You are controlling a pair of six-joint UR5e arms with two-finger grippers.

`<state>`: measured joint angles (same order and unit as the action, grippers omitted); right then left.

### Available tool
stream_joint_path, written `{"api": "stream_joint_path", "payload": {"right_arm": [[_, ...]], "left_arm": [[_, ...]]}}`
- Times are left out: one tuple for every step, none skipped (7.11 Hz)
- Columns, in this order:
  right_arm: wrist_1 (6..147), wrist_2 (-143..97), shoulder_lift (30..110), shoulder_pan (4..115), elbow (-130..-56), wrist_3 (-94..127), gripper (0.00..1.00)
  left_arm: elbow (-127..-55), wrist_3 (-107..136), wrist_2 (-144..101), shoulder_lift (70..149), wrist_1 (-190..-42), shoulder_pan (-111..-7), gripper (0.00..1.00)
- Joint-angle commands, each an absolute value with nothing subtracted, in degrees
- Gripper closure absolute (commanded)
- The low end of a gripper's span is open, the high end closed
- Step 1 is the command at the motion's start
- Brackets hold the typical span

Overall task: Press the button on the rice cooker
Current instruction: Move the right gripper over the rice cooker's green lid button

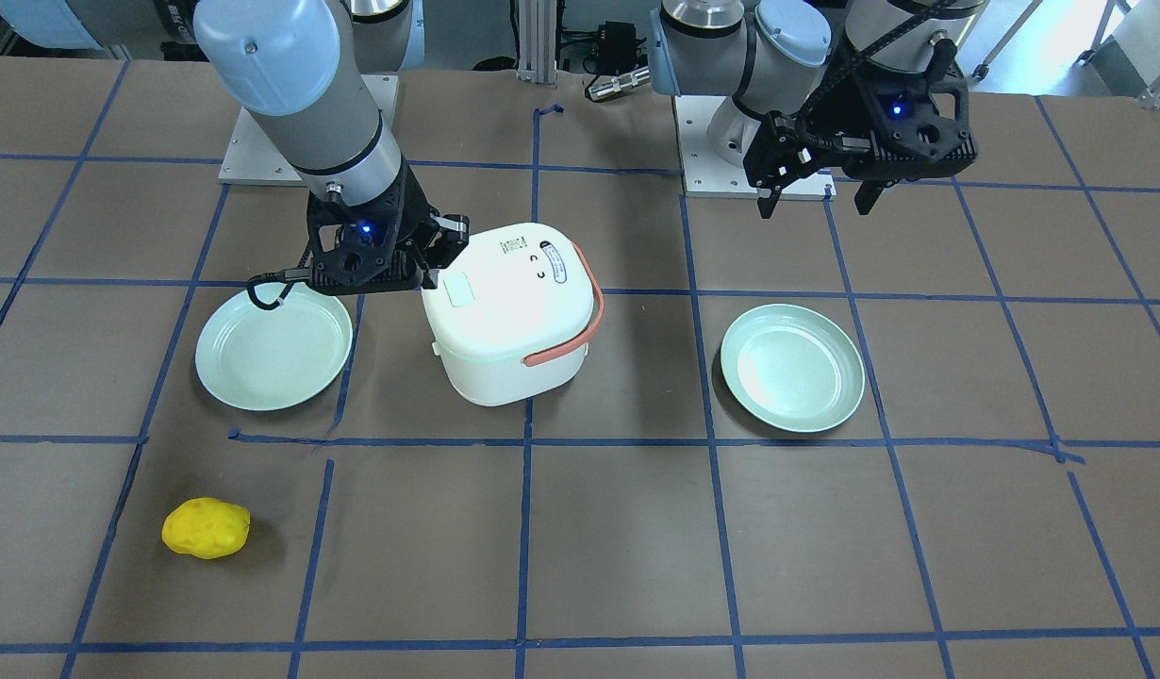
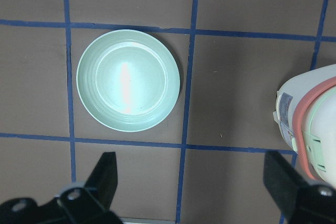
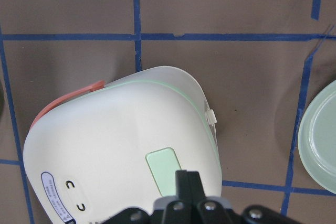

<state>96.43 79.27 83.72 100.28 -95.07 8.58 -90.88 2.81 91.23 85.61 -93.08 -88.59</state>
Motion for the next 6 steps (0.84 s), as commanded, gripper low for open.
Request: {"api": "stream_joint_path", "payload": {"right_arm": [[97.0, 77.4, 82.5, 100.3, -96.1, 8.4, 1.0], [97.9, 77.3, 81.9, 100.3, -96.2, 8.4, 1.0], [98.0, 77.3, 81.4, 101.2, -96.2, 8.4, 1.0], [98.1, 77.3, 81.1, 101.9, -96.2, 8.3, 1.0], [98.0, 77.3, 81.1, 102.0, -96.2, 8.1, 1.0], [98.0, 77.3, 81.1, 102.0, -96.2, 8.1, 1.0]], "left_arm": [[-90.9, 2.8, 91.2, 85.6, -93.1, -88.6, 0.0], [-90.9, 2.8, 91.2, 85.6, -93.1, -88.6, 0.0], [-90.9, 2.8, 91.2, 85.6, -93.1, -88.6, 0.0], [-90.9, 2.8, 91.2, 85.6, -93.1, -88.6, 0.0], [-90.9, 2.8, 91.2, 85.6, -93.1, -88.6, 0.0], [-90.9, 2.8, 91.2, 85.6, -93.1, -88.6, 0.0]]}}
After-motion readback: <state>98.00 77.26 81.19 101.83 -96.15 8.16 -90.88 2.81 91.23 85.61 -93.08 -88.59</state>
